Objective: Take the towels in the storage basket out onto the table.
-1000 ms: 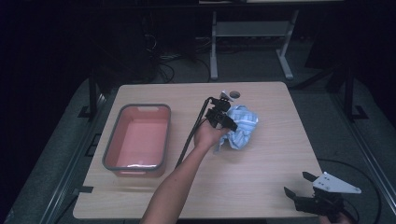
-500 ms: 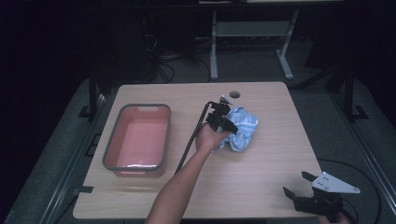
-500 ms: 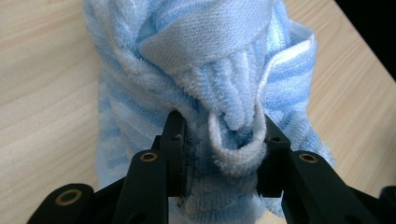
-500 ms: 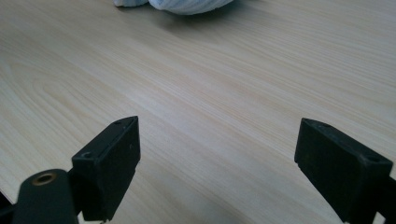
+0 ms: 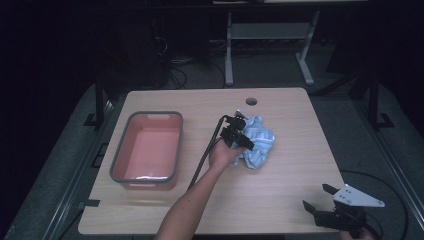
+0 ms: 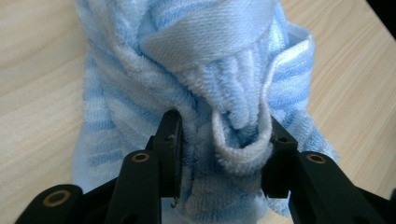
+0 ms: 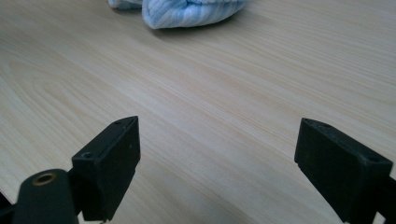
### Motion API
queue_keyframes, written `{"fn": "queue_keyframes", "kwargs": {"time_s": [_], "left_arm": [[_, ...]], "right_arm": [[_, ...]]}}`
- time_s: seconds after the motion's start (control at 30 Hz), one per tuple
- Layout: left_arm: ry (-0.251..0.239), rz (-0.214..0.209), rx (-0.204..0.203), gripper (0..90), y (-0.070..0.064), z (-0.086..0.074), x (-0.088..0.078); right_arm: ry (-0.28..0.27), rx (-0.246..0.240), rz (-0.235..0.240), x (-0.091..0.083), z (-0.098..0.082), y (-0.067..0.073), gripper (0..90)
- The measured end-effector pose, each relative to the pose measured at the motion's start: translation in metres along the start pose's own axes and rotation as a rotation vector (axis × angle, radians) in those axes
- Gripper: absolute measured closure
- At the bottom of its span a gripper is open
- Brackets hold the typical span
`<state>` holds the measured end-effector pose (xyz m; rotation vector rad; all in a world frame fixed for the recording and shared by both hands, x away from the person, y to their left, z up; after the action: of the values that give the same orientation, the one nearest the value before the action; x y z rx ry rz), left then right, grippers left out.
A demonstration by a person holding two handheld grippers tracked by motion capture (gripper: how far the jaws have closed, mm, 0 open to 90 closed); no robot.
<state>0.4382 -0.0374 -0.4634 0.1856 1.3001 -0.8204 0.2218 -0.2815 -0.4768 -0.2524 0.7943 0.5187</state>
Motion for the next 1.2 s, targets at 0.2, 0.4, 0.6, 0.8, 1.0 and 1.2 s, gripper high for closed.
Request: {"fn": "queue_keyframes", "kwargs": {"time_s": [0.2,0.4,0.6,0.8,1.0,1.2], "left_arm": [[-0.001,-0.003,0.001,54.0,0.0,-0.003,0.001],[-0.008,0.037,0.02,44.7,-0.002,-0.007,-0.005],[-0.037,0.019,0.023,39.1,-0.004,-0.011,-0.012],[-0.067,-0.009,0.022,37.3,-0.007,-0.016,-0.019],[-0.11,-0.039,0.005,36.4,-0.007,-0.025,-0.028],[-0.134,-0.039,0.014,34.6,-0.006,-0.035,-0.038]], "right_arm": [[-0.002,-0.002,-0.003,-0.001,0.0,0.0,13.7],[-0.003,-0.016,0.001,0.0,0.002,0.003,13.7],[-0.003,-0.031,0.002,0.002,0.004,0.006,13.7],[-0.003,-0.036,-0.001,0.002,0.004,0.004,13.7],[-0.003,-0.03,-0.004,0.001,0.004,0.002,13.7],[-0.001,-0.029,-0.011,0.001,0.003,-0.001,13.7]]}}
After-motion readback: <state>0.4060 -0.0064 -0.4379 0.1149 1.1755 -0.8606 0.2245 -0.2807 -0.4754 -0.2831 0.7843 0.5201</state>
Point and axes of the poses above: each handheld gripper's, and its own axes: x roughly forward along the jaws, z roughly out of its top, y roughly to its left, the point moved 5 cm from there along x, roughly forward along the jaws, and after that the axes turned 12 degrees about y, right-handed, at the moved point
